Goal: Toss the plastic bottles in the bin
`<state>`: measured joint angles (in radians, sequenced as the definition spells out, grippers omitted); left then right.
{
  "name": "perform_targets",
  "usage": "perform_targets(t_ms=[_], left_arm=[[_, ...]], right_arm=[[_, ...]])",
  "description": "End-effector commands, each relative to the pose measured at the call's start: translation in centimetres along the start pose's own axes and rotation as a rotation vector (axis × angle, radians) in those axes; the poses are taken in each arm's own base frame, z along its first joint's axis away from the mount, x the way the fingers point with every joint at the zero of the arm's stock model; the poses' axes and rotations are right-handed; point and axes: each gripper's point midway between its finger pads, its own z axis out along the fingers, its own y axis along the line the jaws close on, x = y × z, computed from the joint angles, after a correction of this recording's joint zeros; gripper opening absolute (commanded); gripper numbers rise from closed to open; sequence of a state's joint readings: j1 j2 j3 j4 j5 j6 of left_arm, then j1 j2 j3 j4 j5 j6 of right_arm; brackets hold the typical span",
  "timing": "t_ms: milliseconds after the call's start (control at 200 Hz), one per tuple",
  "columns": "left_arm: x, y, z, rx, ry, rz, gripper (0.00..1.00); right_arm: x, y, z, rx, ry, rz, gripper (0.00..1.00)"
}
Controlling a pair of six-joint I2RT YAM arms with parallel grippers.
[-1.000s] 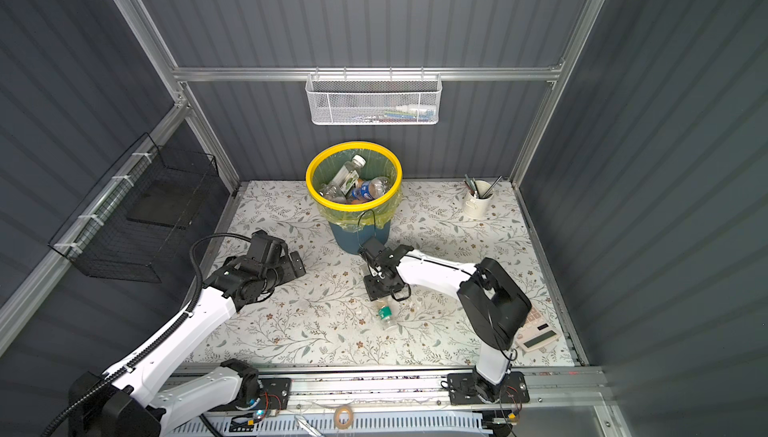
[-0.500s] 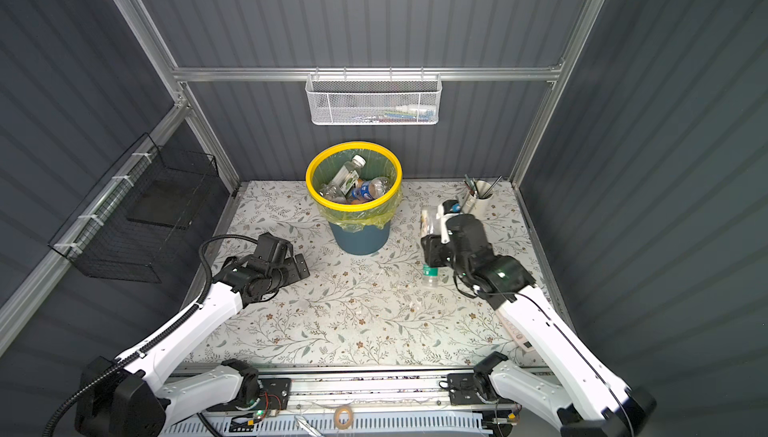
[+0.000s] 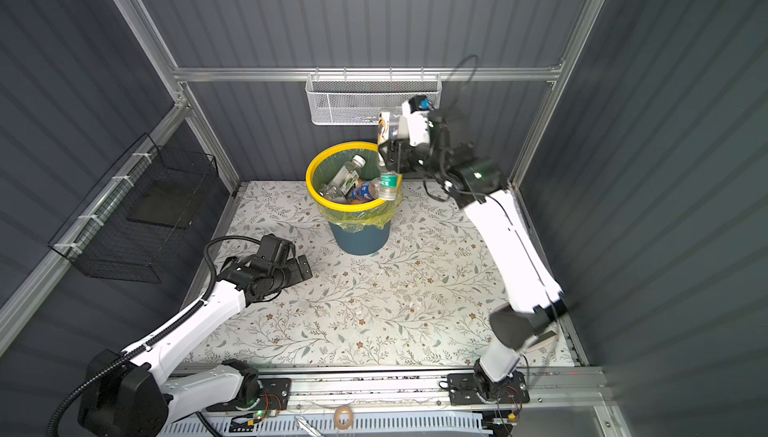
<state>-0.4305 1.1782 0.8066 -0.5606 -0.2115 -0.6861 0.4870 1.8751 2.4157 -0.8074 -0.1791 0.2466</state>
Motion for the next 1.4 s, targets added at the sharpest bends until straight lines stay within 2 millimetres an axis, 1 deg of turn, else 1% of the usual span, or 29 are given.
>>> perform_targets(t_ms=[0,40,110,165,170,195,205,230,235,255,260,410,545,605,630,675,695,740,785,790,810,845,966,1001,1076,1191,1241,1331,1391], left_arm=[[0.4,-0.2,0.0,0.007,0.032,-0.008,0.99],[0.4,-0.1,-0.1,0.008,0.030,-0.011,0.99],[0.5,0.0,-0.2,0.010,0.027,-0.022,0.99],[0.6,0.1,-0.3,0.012,0.023,-0.030,1.00],[0.6,0.1,-0.3,0.013,0.023,-0.030,1.00],[0.6,0.2,-0.4,0.011,0.019,-0.033,0.99],[0.6,0.2,-0.4,0.011,0.016,-0.035,1.00],[0.6,0.4,-0.4,0.006,0.013,-0.037,1.00],[0.6,0.4,-0.5,0.006,0.012,-0.037,0.99],[0.6,0.5,-0.5,0.002,0.009,-0.037,0.99],[0.6,0.5,-0.6,0.000,0.008,-0.037,0.99],[-0.2,1.0,-1.2,-0.021,-0.036,-0.014,0.99],[-0.9,1.3,-1.1,-0.049,-0.057,0.015,0.99],[-1.0,1.4,-1.0,-0.065,-0.058,0.021,1.00],[-1.1,1.5,-0.9,-0.073,-0.059,0.023,1.00],[-1.2,1.5,-0.9,-0.076,-0.070,0.019,0.99],[-1.4,1.6,-0.8,-0.078,-0.076,0.016,0.99],[-1.6,1.6,-0.9,-0.082,-0.093,0.013,0.99],[-2.0,1.7,-0.9,-0.085,-0.114,0.011,1.00],[-2.0,1.7,-0.9,-0.085,-0.116,0.012,0.99],[-2.2,1.7,-1.0,-0.088,-0.126,0.014,0.99],[-2.5,1.8,-1.0,-0.095,-0.138,0.021,0.99],[-3.1,2.1,-1.0,-0.130,-0.157,0.038,1.00],[-3.2,2.2,-1.0,-0.136,-0.164,0.037,0.99],[-3.4,2.3,-1.1,-0.138,-0.185,0.031,0.99],[-4.1,2.6,-1.3,-0.140,-0.246,0.021,0.99],[-4.4,2.7,-1.3,-0.141,-0.274,0.023,0.99],[-5.1,2.8,-1.4,-0.148,-0.318,0.032,0.99],[-5.5,2.9,-1.3,-0.160,-0.340,0.046,1.00]], right_arm=[[3.3,-1.1,1.0,0.020,0.183,0.023,0.99],[2.5,-1.5,0.2,0.047,0.158,0.019,0.99],[1.7,-2.3,-1.5,0.094,0.128,0.017,0.99],[1.7,-2.7,-2.9,0.123,0.104,0.009,0.99],[1.9,-2.8,-2.7,0.126,0.105,0.009,0.99],[1.9,-2.9,-3.6,0.133,0.081,0.003,0.99],[2.2,-3.2,-3.5,0.140,0.082,0.004,0.99],[2.3,-3.4,-4.5,0.151,0.051,0.004,0.99],[2.0,-3.3,-4.9,0.152,0.035,0.003,0.99],[2.8,-3.7,-5.4,0.166,0.032,0.010,0.99],[2.4,-3.6,-5.7,0.166,0.014,0.010,0.99],[6.5,-6.9,-9.7,0.261,-0.025,0.061,0.99],[11.7,-10.5,-11.8,0.381,-0.003,0.044,0.99],[14.4,-12.3,-12.1,0.433,0.023,0.027,0.99],[15.2,-12.7,-12.9,0.453,0.014,0.016,0.99],[17.0,-13.7,-13.2,0.481,0.018,-0.008,0.99],[17.4,-14.0,-13.3,0.489,0.007,-0.024,0.99],[19.8,-15.0,-13.4,0.515,0.021,-0.053,0.99],[20.3,-15.6,-13.6,0.532,-0.037,-0.082,0.99],[20.8,-15.8,-13.6,0.536,-0.040,-0.086,0.99],[21.0,-16.0,-13.7,0.538,-0.056,-0.095,0.99],[22.5,-16.7,-13.8,0.554,-0.077,-0.108,0.99],[25.3,-18.5,-14.3,0.598,-0.171,-0.139,0.99],[25.7,-18.9,-14.5,0.612,-0.199,-0.147,0.99],[27.6,-20.2,-14.5,0.646,-0.211,-0.161,0.99],[29.4,-21.9,-14.2,0.698,-0.223,-0.155,0.99],[30.2,-22.5,-13.7,0.704,-0.210,-0.136,0.99],[30.8,-23.1,-12.4,0.692,-0.200,-0.132,0.99],[30.7,-23.5,-11.8,0.693,-0.216,-0.135,0.99]])
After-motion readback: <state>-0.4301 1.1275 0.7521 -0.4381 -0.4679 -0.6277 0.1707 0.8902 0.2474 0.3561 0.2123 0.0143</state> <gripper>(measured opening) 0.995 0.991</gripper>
